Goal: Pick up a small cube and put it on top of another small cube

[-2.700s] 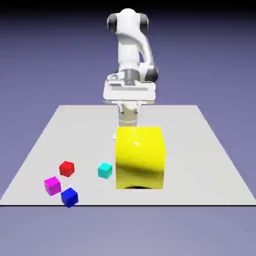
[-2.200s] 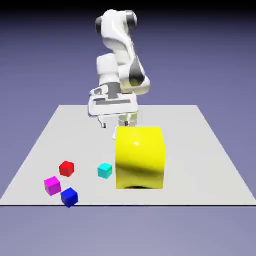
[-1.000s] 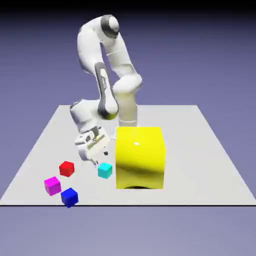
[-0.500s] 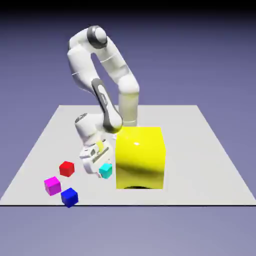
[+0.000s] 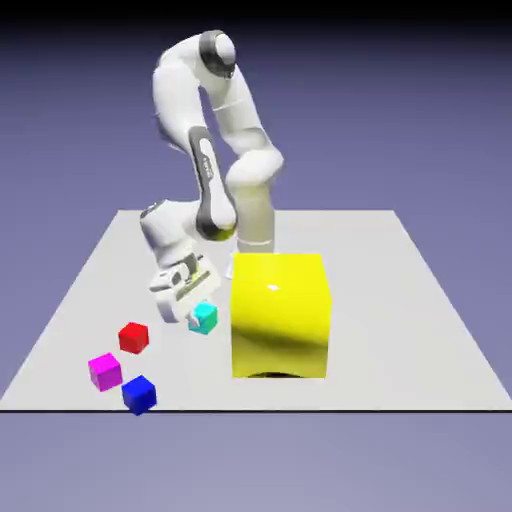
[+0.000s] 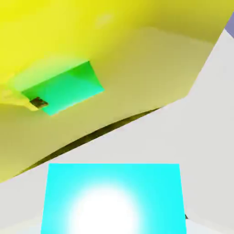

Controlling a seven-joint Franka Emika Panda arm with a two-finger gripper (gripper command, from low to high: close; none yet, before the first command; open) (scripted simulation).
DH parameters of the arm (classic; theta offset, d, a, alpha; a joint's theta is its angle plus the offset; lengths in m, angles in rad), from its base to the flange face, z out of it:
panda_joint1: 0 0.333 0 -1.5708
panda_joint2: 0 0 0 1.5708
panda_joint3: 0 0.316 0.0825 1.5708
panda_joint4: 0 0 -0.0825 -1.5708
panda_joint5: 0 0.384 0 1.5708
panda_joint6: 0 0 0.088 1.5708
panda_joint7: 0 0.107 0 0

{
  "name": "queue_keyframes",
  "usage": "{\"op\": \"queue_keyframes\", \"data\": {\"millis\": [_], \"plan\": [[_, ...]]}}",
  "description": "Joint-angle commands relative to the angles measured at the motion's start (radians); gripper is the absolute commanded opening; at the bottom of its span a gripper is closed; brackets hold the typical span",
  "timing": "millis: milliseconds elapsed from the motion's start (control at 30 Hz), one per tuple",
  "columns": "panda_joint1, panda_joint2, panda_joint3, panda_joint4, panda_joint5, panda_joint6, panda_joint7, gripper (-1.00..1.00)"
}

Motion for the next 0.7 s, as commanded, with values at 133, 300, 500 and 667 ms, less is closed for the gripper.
{"op": "queue_keyframes", "data": {"millis": [133,300,500,667], "plan": [[0.133,-0.022,-0.181,0.174,-0.012,-0.027,0.186,-1.00],[0.266,-0.043,-0.363,0.348,-0.025,-0.055,0.371,-1.00],[0.412,-0.126,-0.526,0.464,-0.065,-0.013,0.490,-1.00],[0.516,-0.227,-0.618,0.493,-0.114,0.068,0.514,1.00]]}}
